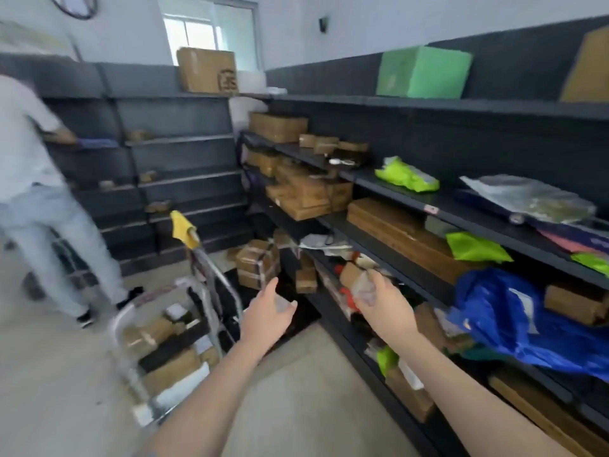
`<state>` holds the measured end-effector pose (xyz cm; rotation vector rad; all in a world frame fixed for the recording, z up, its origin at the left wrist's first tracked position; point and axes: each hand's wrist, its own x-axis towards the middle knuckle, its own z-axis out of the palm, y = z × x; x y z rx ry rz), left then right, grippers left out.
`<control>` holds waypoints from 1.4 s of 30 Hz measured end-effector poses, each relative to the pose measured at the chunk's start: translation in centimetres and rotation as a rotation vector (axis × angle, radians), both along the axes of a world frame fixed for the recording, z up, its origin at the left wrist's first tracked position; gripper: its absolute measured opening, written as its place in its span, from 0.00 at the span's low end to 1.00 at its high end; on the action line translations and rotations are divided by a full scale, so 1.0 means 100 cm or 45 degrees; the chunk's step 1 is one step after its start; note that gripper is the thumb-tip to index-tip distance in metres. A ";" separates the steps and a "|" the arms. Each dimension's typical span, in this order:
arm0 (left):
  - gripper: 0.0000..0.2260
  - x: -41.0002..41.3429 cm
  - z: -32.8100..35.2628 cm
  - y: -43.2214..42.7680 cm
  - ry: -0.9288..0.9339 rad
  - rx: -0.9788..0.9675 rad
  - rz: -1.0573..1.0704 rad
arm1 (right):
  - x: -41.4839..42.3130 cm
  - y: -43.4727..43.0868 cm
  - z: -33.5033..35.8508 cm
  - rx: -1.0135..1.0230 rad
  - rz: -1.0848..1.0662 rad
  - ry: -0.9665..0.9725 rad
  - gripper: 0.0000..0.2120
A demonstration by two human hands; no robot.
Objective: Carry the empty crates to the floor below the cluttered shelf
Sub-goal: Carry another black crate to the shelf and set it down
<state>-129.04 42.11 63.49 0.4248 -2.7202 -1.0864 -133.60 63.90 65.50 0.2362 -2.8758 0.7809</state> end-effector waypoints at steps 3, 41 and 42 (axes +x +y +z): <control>0.31 0.059 0.015 -0.100 0.015 -0.033 0.213 | 0.018 -0.101 0.015 0.021 0.214 0.047 0.31; 0.32 0.781 -0.127 -0.741 -0.275 0.423 2.326 | 0.593 -1.051 -0.127 0.284 2.167 -0.192 0.28; 0.32 0.790 -0.140 -0.753 -0.287 0.452 2.344 | 0.602 -1.066 -0.138 0.311 2.169 -0.197 0.28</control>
